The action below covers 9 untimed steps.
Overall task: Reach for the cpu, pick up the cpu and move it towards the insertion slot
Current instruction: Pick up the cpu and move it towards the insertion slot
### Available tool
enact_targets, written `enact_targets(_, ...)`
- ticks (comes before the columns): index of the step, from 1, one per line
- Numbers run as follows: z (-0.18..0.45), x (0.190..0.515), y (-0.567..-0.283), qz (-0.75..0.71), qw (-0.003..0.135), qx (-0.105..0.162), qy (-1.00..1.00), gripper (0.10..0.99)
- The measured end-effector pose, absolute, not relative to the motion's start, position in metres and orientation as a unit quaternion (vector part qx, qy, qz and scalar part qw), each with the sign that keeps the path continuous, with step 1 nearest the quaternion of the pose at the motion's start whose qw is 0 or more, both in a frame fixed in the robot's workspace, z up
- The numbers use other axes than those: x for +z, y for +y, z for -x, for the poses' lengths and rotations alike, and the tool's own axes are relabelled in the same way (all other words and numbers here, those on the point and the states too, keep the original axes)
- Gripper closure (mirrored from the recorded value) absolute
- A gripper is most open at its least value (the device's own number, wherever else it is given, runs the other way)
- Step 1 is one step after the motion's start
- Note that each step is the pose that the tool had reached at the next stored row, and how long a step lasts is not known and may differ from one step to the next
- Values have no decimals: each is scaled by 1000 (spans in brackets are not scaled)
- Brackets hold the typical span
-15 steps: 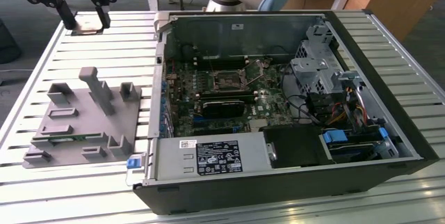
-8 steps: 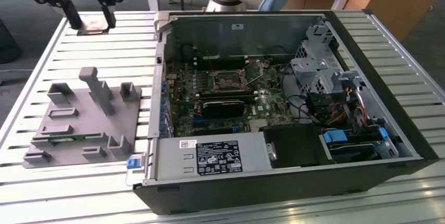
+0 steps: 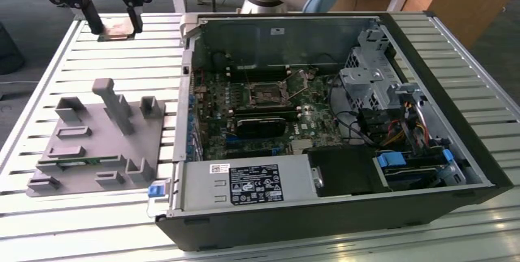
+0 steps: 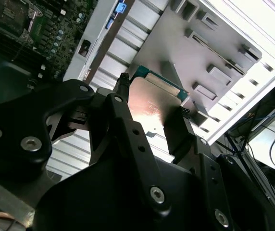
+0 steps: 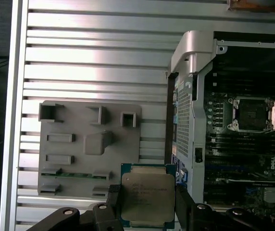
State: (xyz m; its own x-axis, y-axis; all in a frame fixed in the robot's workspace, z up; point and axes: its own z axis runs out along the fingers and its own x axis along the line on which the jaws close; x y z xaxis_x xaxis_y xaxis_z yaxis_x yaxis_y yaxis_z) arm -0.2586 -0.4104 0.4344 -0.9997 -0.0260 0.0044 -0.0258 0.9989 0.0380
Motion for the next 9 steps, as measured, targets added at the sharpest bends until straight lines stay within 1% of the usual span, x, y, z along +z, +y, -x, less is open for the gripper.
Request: enact_targets(9,249,434,-410,-13,2,-19,-1000,545)
